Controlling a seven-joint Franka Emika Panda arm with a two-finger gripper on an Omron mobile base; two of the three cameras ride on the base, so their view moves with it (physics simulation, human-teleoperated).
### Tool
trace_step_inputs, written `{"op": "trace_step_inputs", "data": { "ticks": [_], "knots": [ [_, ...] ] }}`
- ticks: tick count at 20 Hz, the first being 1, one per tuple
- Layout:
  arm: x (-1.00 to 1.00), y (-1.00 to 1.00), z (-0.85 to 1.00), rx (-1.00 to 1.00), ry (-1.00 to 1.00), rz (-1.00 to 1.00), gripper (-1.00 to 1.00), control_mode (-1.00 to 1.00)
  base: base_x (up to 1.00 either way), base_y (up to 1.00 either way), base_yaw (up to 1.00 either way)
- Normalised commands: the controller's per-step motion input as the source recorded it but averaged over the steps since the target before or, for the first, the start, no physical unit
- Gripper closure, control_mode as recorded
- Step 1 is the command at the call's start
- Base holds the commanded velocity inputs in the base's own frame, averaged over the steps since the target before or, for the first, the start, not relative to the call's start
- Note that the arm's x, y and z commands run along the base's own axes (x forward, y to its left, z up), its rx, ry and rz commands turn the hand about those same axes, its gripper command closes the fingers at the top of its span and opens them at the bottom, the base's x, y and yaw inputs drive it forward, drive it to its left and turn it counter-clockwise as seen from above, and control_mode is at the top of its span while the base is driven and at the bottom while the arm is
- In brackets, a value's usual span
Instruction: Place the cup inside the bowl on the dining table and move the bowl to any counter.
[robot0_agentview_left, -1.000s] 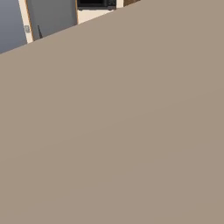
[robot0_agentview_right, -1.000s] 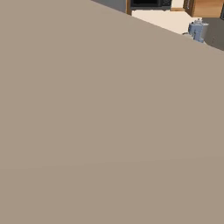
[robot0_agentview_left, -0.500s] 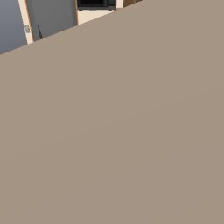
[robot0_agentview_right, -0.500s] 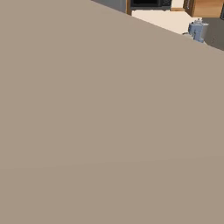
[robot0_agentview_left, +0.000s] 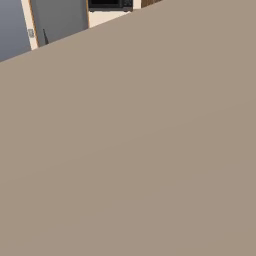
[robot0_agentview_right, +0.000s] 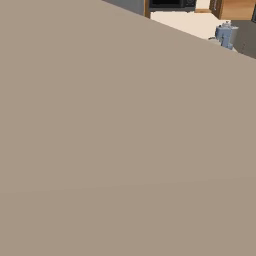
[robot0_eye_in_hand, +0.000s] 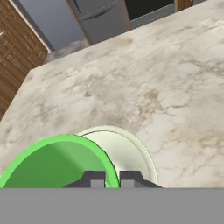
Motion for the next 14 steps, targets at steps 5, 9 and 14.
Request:
{"op": "trace_step_inputs", "data": {
  "ticks": [5,9,14],
  "knots": [
    [-0.48,0.26,0.00,0.02,0.02,0.00,1.00,-1.00,0.00,0.00,0.00],
    [-0.28,0.26,0.00,0.00,0.03,0.00,1.00,-1.00,0.00,0.00,0.00],
    [-0.02,0.24,0.00,-0.05,0.04,0.00,1.00,-1.00,0.00,0.00,0.00]
  ]
}}
